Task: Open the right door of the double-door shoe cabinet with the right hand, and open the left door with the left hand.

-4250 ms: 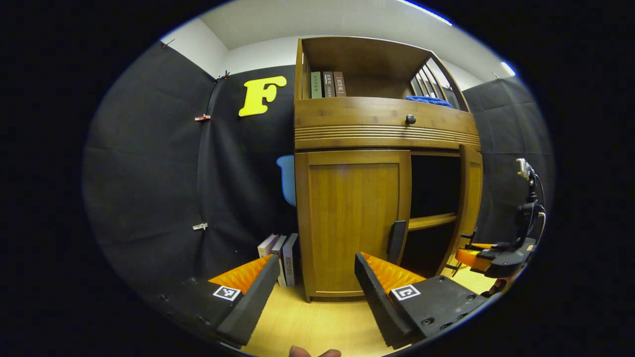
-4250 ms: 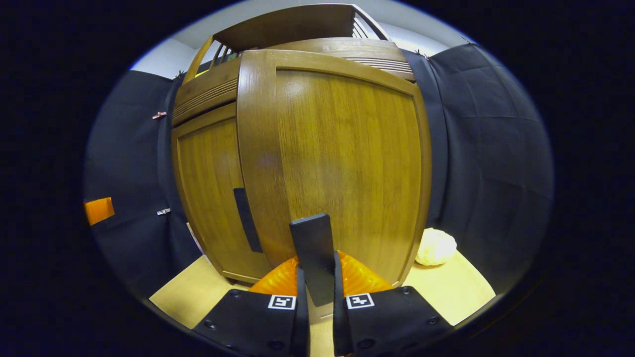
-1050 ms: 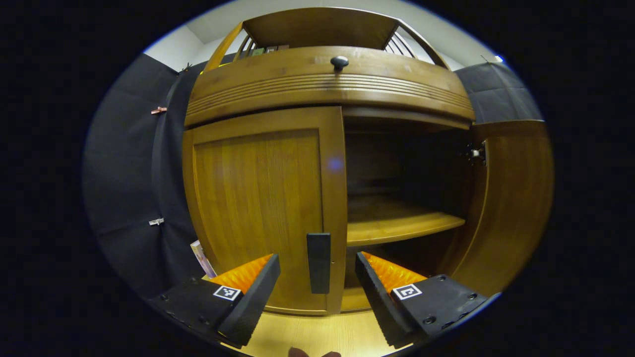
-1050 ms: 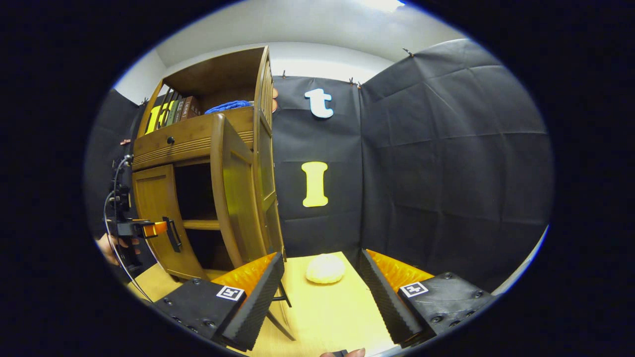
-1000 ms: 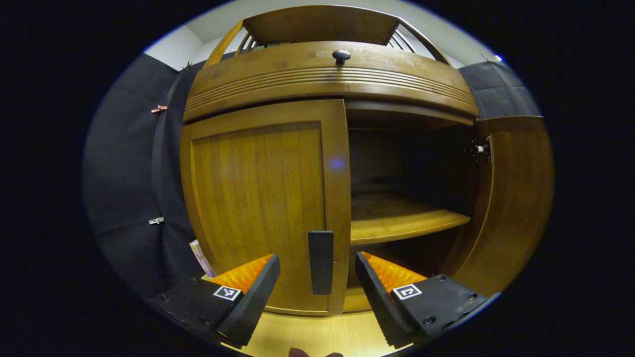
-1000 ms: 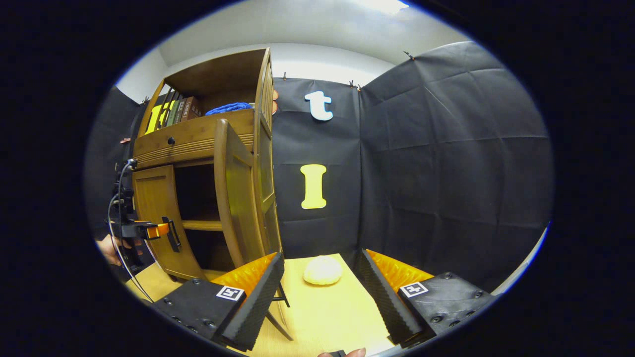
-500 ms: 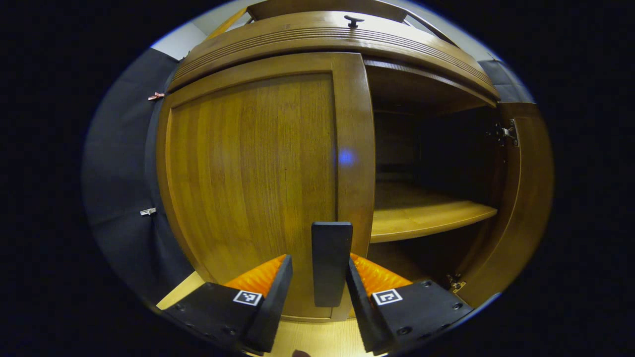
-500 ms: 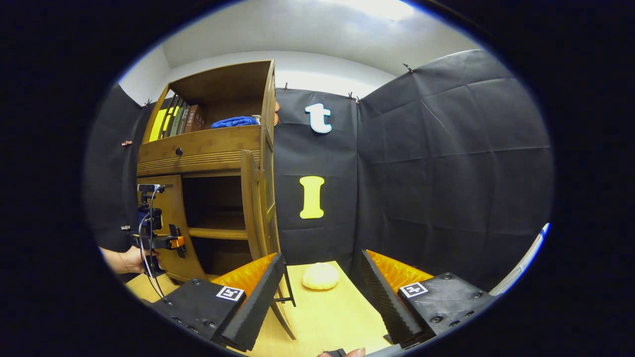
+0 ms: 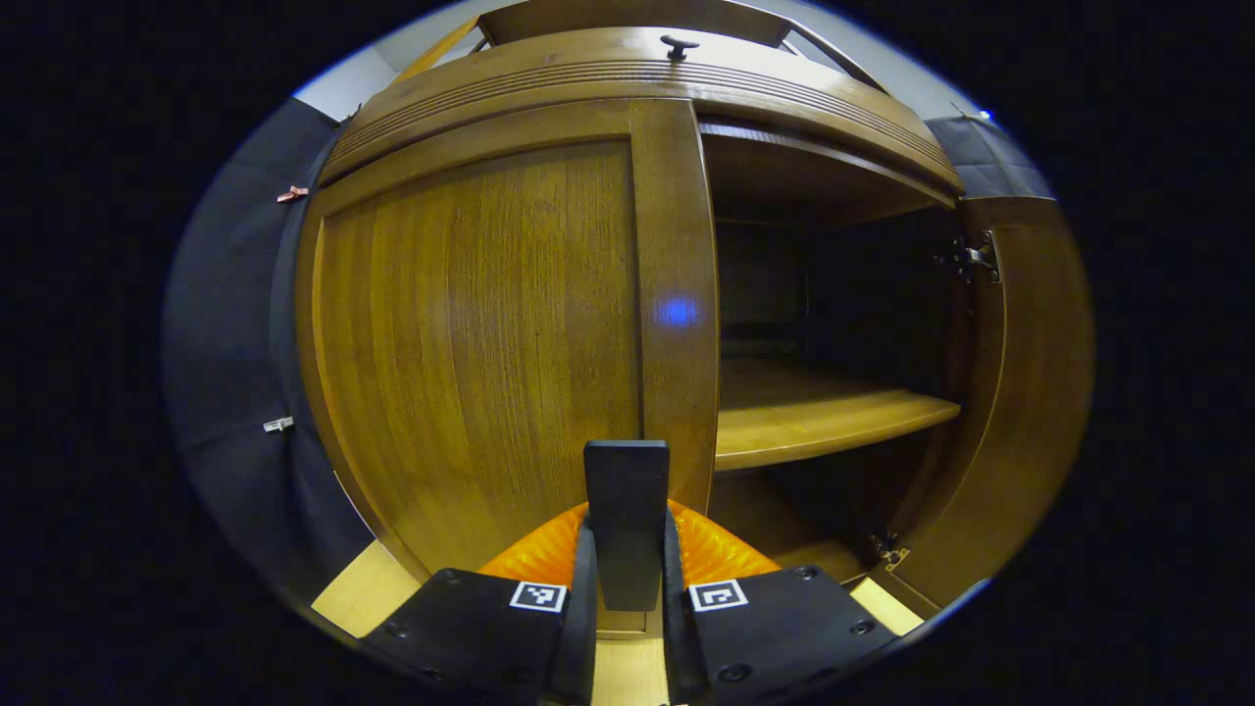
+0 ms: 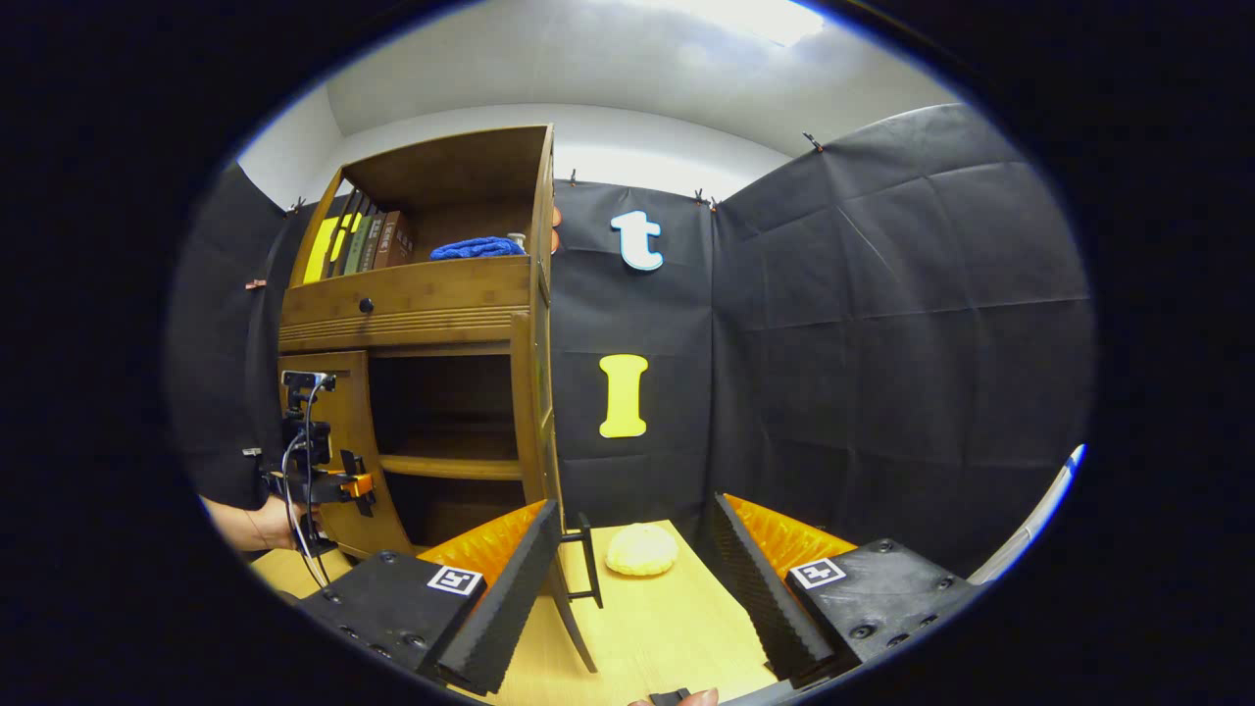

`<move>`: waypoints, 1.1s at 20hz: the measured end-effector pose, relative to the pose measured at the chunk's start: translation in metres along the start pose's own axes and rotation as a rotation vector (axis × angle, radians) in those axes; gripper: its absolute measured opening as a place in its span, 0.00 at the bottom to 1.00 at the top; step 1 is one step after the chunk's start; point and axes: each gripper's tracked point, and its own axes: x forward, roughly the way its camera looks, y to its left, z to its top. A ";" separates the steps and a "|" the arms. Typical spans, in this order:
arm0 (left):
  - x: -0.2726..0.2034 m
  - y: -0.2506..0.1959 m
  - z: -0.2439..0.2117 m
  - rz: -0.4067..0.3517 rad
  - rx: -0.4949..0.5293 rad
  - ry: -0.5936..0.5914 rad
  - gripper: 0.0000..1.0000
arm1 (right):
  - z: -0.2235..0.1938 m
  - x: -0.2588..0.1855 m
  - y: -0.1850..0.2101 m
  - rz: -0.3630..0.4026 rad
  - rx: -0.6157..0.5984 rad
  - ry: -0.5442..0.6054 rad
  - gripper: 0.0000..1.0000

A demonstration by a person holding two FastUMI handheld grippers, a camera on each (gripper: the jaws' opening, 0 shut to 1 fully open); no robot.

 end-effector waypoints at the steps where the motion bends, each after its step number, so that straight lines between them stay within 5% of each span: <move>1: -0.013 0.001 -0.005 -0.003 -0.001 0.000 0.31 | 0.003 0.000 0.008 0.016 0.003 -0.009 0.98; 10: -0.093 0.031 -0.022 -0.021 0.012 0.012 0.30 | 0.009 0.010 0.092 0.176 -0.004 -0.029 0.98; 22: -0.171 0.104 -0.041 0.054 0.025 0.011 0.25 | -0.004 0.008 0.154 0.242 0.020 0.010 0.98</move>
